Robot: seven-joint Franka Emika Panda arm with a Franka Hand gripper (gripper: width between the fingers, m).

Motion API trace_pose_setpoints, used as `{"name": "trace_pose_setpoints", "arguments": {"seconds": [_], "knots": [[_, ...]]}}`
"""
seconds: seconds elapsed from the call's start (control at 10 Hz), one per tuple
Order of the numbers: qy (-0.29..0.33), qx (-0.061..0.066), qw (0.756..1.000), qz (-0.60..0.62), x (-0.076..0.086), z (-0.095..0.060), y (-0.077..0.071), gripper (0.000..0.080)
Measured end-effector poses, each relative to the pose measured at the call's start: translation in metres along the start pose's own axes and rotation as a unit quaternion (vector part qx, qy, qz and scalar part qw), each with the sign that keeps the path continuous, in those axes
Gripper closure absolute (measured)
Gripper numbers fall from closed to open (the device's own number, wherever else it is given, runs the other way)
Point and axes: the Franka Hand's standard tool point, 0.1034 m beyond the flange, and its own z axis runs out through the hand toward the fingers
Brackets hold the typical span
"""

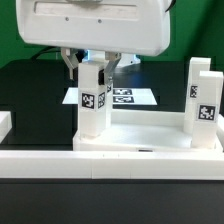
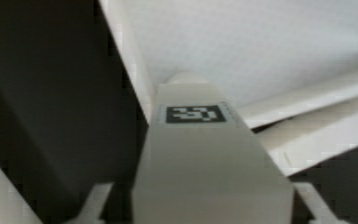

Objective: Assemble desk

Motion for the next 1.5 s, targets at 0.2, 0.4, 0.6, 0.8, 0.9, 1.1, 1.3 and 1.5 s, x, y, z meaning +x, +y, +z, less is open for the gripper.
{"name": "trace_pose_setpoints", "arguments": {"seconds": [0.2,0.4,0.6,0.8,0.9,1.1,1.3,1.5], "knots": [[-0.004,0.005,0.994,0.105,-0.001,0.000,-0.002,0.0509],[-0.005,0.009,0.983,0.182,-0.001,0.001,-0.003,0.0509],[-0.005,0.013,0.973,0.230,-0.001,0.001,-0.005,0.0509],[-0.006,0.013,0.966,0.257,-0.001,0.001,-0.005,0.0509],[-0.006,0.012,0.966,0.256,-0.001,0.001,-0.005,0.0400],[-0.010,-0.002,0.982,0.188,-0.005,0.000,-0.008,0.0252],[-0.006,-0.007,0.996,0.093,-0.006,-0.005,-0.015,0.0157],[-0.007,-0.007,1.000,0.009,-0.005,-0.004,-0.013,0.0151]]}}
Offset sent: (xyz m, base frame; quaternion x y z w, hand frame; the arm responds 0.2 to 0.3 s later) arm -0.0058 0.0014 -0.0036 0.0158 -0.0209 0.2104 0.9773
